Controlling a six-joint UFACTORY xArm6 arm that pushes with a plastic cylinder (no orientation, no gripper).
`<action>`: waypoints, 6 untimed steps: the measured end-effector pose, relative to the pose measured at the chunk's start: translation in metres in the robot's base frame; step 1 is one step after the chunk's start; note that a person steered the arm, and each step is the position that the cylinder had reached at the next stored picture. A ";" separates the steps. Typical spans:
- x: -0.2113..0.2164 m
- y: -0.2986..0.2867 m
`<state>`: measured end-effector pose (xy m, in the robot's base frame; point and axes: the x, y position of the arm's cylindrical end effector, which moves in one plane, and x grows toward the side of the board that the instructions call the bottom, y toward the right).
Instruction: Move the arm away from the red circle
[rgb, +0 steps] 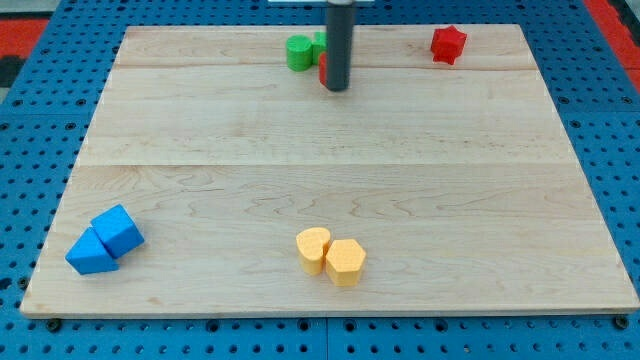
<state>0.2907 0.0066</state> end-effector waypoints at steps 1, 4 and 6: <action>-0.012 0.003; 0.182 0.124; 0.265 0.126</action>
